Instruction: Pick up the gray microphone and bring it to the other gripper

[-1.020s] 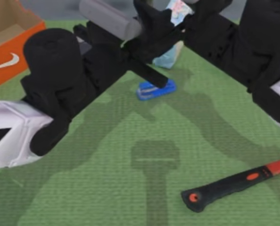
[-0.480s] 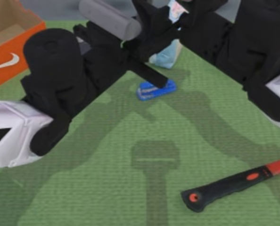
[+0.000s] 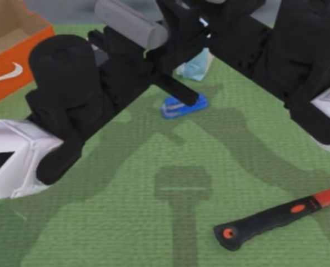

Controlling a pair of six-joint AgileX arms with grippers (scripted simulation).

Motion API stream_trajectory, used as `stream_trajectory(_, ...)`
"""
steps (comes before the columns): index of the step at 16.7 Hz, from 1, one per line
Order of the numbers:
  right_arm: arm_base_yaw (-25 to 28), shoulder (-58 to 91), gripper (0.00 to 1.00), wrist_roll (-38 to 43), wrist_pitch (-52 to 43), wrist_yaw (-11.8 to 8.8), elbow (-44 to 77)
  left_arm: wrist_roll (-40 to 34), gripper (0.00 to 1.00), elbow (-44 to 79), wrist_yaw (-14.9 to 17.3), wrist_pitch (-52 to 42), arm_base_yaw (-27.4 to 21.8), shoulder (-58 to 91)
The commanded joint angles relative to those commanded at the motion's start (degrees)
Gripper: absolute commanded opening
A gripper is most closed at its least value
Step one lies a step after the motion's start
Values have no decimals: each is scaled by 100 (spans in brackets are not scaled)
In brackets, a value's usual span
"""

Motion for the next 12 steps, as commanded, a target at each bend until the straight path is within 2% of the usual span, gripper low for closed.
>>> stream_trajectory(1, 0, 0, 2, 0, 0, 0, 0, 0, 0, 0, 0, 0, 0, 0)
stream_trajectory(2, 0, 0, 0, 0, 0, 0, 0, 0, 0, 0, 0, 0, 0, 0)
stream_trajectory(10, 0, 0, 0, 0, 0, 0, 0, 0, 0, 0, 0, 0, 0, 0)
stream_trajectory(12, 0, 0, 0, 0, 0, 0, 0, 0, 15, 0, 0, 0, 0, 0)
